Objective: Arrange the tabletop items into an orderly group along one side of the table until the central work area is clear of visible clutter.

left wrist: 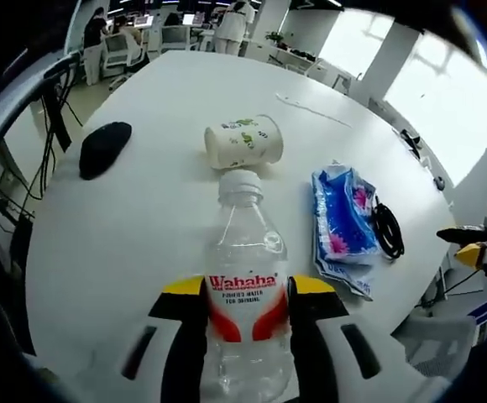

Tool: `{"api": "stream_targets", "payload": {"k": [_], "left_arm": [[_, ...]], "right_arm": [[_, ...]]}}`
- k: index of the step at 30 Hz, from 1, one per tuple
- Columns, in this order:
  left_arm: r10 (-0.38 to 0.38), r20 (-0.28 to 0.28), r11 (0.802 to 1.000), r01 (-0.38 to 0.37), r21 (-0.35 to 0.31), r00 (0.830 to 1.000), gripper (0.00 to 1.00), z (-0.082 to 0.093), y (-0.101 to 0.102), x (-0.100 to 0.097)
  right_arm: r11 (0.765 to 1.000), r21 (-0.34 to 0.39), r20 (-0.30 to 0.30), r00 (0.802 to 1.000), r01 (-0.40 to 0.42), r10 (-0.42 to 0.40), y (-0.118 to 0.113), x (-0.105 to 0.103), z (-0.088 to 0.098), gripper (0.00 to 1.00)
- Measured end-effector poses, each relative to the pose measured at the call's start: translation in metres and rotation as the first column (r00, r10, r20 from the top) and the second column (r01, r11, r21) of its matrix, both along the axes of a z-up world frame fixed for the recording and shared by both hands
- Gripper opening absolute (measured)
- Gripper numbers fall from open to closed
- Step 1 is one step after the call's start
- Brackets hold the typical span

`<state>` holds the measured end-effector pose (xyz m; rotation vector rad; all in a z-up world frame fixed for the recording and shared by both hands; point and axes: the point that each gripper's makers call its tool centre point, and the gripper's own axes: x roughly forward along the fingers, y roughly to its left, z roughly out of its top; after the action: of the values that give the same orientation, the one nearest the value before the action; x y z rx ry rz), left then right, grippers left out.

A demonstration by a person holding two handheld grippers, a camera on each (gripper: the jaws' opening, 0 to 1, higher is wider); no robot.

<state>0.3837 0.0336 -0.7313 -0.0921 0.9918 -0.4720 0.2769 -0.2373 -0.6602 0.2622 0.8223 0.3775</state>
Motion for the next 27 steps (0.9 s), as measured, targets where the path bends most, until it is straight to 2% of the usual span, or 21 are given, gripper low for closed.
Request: {"api": "stream_targets", "payload": {"k": [9, 27], "left_arm": [[0.007, 0.011, 1.0, -0.007, 0.004, 1.0, 0.36, 0.0, -0.001, -0.003], [0.057, 0.122, 0.998, -0.055, -0.021, 0.991, 0.36, 0.03, 0.007, 0.006]], "right_arm": [[1.0, 0.0, -0.004, 1.0, 0.021, -0.021, -0.006, -0.003, -0.003, 0.6], [1.0, 0.01, 0.0, 1.0, 0.027, -0.027, -0.005, -0.002, -0.003, 0.6]]}}
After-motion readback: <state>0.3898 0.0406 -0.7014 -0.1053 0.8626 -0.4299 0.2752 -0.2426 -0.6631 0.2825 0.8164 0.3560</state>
